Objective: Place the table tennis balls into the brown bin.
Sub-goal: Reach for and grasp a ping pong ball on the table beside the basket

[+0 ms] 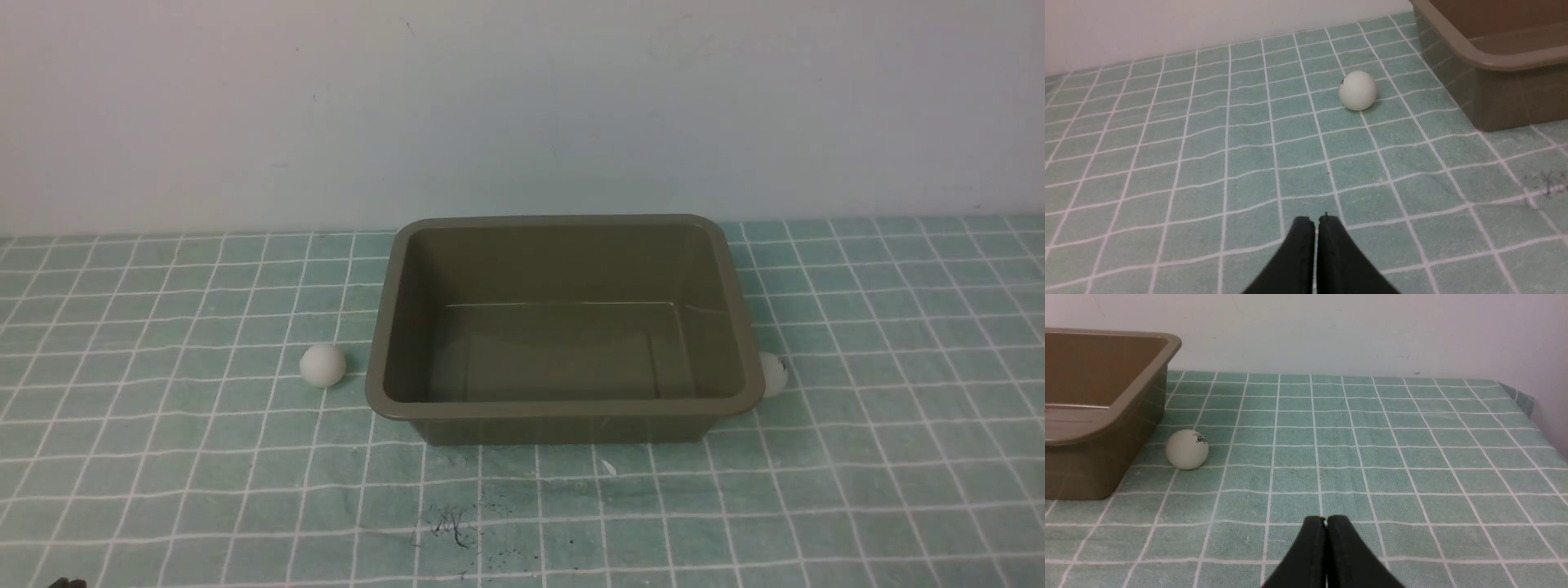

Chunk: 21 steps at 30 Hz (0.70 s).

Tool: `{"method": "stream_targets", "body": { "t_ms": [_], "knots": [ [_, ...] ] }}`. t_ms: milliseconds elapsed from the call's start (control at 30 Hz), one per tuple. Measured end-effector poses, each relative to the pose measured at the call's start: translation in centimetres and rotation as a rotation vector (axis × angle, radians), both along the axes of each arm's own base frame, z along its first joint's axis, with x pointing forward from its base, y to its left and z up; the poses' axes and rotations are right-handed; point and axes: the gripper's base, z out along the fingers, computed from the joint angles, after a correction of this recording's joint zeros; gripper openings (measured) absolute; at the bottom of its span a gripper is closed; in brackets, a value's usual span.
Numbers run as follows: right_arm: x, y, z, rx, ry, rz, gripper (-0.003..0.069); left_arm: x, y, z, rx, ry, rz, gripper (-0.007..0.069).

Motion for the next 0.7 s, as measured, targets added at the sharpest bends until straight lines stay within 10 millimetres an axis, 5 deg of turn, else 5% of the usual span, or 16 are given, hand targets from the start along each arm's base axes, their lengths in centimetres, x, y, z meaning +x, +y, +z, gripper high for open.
{"method": "stream_targets", "body": {
  "t_ms": [167, 467, 567, 700],
  "knots": [
    [0.0, 0.0, 0.0, 0.000, 0.000, 0.000, -0.0013, 0.2, -0.1, 1.3, -0.192, -0.120, 0.024, -0.0005],
    [0.0, 0.0, 0.0, 0.000, -0.001, 0.000, -0.0013, -0.5, 1.7, 7.1, -0.700, -0.609, 0.143, -0.0005],
    [0.1, 0.1, 0.2, 0.064, -0.039, 0.004, -0.0013, -0.8, 0.9, 11.2, -0.730, -0.537, 0.069, -0.0005],
    [0.3, 0.3, 1.6, 0.392, -0.214, -0.005, -0.0013, 1.3, -1.0, 15.6, -0.559, -0.155, -0.017, -0.0005]
  ]
}}
